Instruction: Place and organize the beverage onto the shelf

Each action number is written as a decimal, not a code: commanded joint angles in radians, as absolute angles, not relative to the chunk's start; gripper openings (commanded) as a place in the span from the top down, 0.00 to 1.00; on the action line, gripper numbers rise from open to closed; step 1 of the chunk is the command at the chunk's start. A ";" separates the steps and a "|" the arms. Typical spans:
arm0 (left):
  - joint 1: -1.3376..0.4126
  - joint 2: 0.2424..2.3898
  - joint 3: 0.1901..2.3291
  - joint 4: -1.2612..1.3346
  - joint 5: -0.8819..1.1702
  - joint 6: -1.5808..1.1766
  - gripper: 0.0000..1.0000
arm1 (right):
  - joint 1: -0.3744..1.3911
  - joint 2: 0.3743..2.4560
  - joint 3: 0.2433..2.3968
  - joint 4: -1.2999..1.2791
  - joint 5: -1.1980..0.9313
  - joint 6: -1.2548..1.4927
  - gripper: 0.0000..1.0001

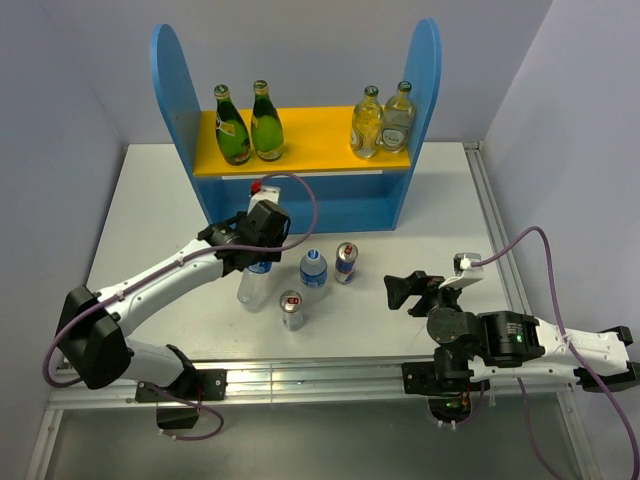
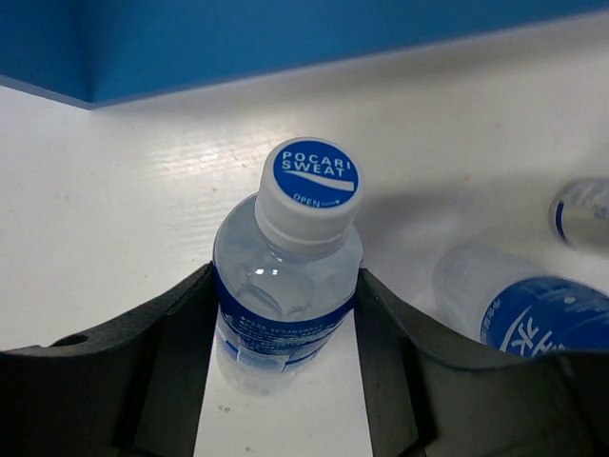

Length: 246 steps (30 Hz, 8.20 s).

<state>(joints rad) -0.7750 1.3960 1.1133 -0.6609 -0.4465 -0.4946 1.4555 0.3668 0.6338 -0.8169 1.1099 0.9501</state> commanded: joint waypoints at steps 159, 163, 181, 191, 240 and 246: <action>-0.462 1.737 0.868 0.764 -0.830 -0.336 0.05 | 1.460 0.278 0.609 -0.784 1.134 0.937 0.00; -0.468 1.668 0.859 0.682 -0.831 -0.357 0.01 | 1.462 0.281 0.612 -0.787 1.135 0.942 0.00; -0.615 1.284 0.752 0.194 -0.669 -0.503 0.01 | 1.460 0.288 0.612 -0.792 1.140 0.945 0.00; -0.906 0.872 0.696 -0.161 -0.648 -0.580 0.01 | 1.460 0.299 0.617 -0.802 1.146 0.962 0.00; -1.158 1.396 0.571 0.567 -0.762 -0.321 0.29 | 1.460 0.264 0.611 -0.795 1.138 0.951 0.00; -1.132 1.407 0.587 0.560 -0.761 -0.318 0.91 | 1.460 0.262 0.611 -0.793 1.140 0.950 0.00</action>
<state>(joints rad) -1.1465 1.3991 0.5674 0.5564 -0.7265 -0.3340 1.4555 0.2764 0.6151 -0.8154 1.1168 0.9478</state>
